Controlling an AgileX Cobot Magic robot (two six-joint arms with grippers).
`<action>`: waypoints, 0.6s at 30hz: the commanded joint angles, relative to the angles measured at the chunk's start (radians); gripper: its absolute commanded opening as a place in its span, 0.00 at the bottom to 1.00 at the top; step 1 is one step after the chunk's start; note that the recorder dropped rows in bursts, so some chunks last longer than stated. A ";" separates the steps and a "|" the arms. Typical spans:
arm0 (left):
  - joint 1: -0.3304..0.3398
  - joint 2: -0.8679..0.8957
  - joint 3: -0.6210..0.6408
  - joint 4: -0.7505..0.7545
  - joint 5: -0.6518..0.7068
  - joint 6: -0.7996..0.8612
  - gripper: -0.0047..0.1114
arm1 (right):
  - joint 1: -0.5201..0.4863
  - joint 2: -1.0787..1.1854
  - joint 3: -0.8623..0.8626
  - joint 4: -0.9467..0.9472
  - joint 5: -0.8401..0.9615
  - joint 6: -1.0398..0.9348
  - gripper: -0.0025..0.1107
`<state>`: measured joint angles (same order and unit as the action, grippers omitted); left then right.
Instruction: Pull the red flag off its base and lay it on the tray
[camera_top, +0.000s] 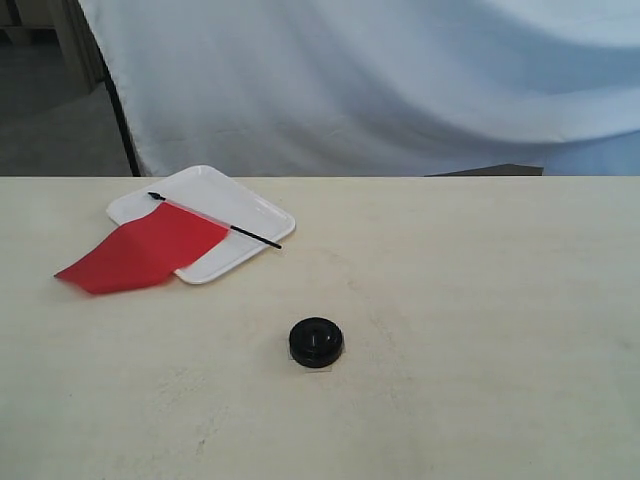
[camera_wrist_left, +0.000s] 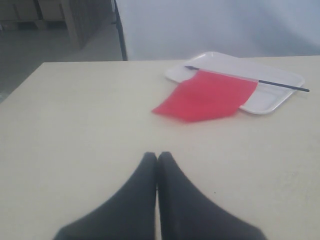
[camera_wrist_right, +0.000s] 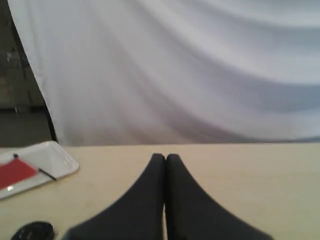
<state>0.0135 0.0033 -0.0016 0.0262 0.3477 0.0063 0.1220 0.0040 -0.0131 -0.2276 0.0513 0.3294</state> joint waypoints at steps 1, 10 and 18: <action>-0.003 -0.003 0.002 0.003 -0.005 -0.006 0.04 | 0.003 -0.004 0.013 -0.025 0.089 -0.047 0.02; -0.003 -0.003 0.002 0.003 -0.005 -0.006 0.04 | 0.003 -0.004 0.013 -0.025 0.109 -0.018 0.02; -0.003 -0.003 0.002 0.003 -0.005 -0.006 0.04 | 0.003 -0.004 0.013 -0.025 0.149 0.054 0.02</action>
<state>0.0135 0.0033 -0.0016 0.0262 0.3477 0.0063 0.1220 0.0040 -0.0031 -0.2470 0.1910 0.3732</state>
